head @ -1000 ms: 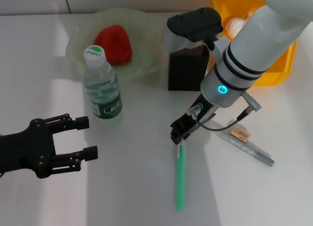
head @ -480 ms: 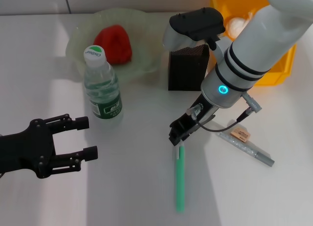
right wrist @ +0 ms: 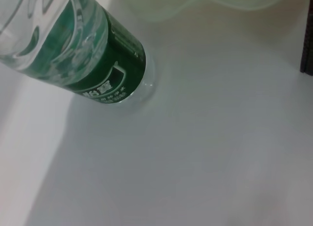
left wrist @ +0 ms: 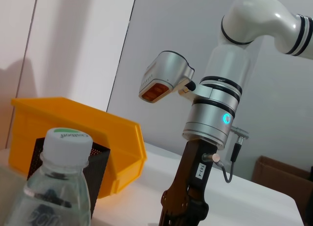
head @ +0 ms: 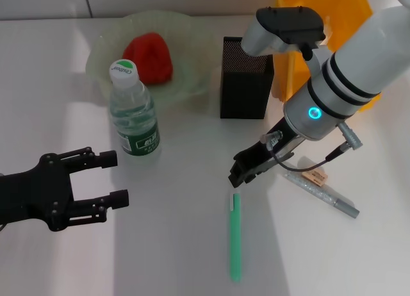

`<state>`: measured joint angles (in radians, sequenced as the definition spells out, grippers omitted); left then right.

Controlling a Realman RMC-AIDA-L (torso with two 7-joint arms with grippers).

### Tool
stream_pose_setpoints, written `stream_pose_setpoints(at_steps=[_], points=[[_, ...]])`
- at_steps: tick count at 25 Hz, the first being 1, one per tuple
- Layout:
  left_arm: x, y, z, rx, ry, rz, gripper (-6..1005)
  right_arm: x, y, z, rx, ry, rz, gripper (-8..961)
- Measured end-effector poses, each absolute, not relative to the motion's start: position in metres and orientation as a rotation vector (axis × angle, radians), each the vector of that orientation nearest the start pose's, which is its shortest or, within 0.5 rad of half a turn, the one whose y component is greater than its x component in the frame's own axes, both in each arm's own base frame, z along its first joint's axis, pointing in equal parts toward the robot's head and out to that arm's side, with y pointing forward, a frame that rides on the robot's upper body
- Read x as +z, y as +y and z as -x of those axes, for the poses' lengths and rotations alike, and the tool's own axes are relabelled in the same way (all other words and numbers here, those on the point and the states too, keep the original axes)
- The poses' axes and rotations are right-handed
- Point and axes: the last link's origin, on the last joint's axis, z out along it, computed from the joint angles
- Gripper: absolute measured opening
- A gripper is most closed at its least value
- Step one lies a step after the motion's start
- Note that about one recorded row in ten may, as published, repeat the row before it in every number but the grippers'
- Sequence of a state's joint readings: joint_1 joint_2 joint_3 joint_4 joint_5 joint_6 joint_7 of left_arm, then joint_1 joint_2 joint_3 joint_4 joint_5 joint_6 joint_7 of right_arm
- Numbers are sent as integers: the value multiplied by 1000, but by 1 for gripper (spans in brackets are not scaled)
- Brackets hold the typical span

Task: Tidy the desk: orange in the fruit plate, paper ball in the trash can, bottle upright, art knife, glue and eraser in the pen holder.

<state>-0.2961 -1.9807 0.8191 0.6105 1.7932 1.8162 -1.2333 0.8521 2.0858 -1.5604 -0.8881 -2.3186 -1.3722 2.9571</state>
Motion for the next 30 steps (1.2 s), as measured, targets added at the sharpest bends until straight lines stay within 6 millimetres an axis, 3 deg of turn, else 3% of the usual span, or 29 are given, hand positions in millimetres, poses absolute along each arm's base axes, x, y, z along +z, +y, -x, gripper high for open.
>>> stream_pose_setpoints(at_steps=[30], points=[[24,251,303,-876,-569,2787,786,-96,358,-155,-421,1551,2520,230]])
